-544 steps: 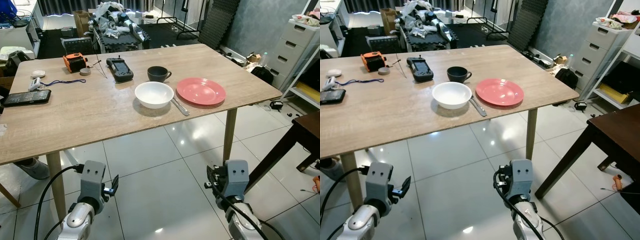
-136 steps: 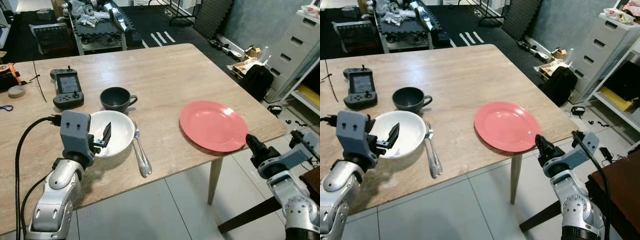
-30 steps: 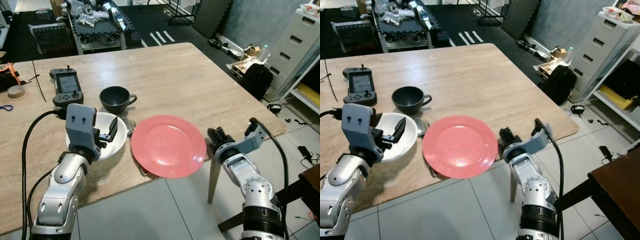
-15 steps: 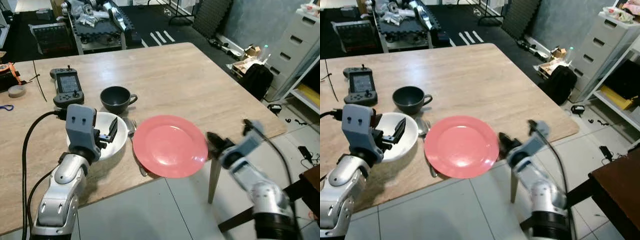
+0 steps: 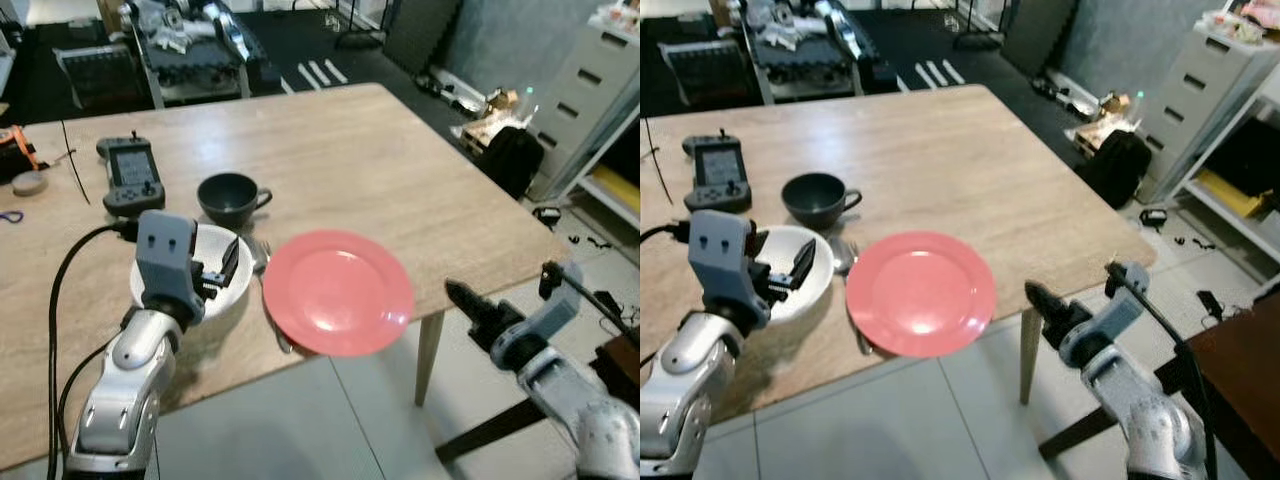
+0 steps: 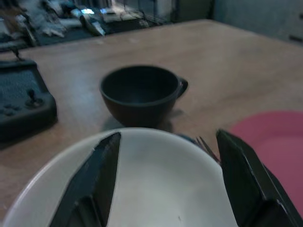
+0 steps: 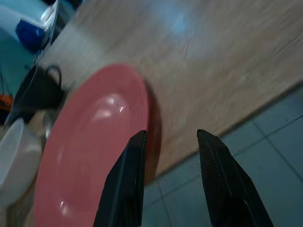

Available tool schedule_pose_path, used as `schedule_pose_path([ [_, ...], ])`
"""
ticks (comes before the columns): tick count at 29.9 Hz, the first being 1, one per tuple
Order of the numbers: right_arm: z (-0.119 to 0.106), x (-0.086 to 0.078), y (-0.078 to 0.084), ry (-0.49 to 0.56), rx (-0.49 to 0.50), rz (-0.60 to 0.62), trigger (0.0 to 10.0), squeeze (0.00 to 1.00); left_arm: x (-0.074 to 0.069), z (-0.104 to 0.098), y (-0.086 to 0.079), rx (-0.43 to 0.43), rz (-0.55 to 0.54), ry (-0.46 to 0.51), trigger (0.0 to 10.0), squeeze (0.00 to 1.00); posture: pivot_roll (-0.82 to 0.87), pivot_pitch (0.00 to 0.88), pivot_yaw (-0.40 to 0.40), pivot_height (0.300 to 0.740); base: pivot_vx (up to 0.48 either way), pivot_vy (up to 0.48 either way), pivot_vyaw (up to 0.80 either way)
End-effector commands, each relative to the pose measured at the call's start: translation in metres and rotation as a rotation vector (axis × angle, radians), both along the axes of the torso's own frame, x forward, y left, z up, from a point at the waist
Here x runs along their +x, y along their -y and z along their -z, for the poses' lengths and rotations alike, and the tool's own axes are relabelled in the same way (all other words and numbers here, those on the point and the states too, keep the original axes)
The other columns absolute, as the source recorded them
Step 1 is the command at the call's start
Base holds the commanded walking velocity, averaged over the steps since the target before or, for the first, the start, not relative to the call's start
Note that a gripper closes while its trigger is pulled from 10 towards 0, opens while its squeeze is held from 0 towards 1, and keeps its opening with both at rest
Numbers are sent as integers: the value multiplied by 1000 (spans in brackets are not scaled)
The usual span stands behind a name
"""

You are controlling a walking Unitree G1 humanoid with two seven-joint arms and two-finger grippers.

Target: Setting the table

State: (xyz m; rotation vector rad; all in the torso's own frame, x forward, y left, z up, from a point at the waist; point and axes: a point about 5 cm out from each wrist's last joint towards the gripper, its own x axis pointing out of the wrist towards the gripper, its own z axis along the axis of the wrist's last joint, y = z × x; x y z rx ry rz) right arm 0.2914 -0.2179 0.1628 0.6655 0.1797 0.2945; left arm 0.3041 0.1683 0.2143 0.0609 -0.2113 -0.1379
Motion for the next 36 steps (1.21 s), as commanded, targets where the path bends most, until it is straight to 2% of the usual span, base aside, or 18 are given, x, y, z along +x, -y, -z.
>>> schedule_pose_path([
  [1,-1,-3,-2,2,-2,-23,10000,0,-1,5,0,1,7,-21,10000,0,41,175,9,740,0,0,0],
  [7,3,-4,-15,-10,37,-61,10000,0,0,4,1,2,9,-17,10000,0,46,168,10,740,0,0,0],
  [17,15,-2,-28,-51,46,-67,10000,0,-1,3,-1,3,3,-17,10000,0,52,170,9,740,0,0,0],
  [24,18,2,-34,-64,50,-65,10000,0,-2,3,-1,3,1,-17,10000,0,58,176,7,740,0,0,0],
  [30,13,10,-30,-46,46,-14,10000,0,-2,4,-1,2,-1,-18,10000,0,60,176,6,740,0,0,0],
  [36,12,12,-41,-55,71,-45,10000,0,-2,4,0,0,0,-19,10000,0,56,179,3,740,0,0,0],
])
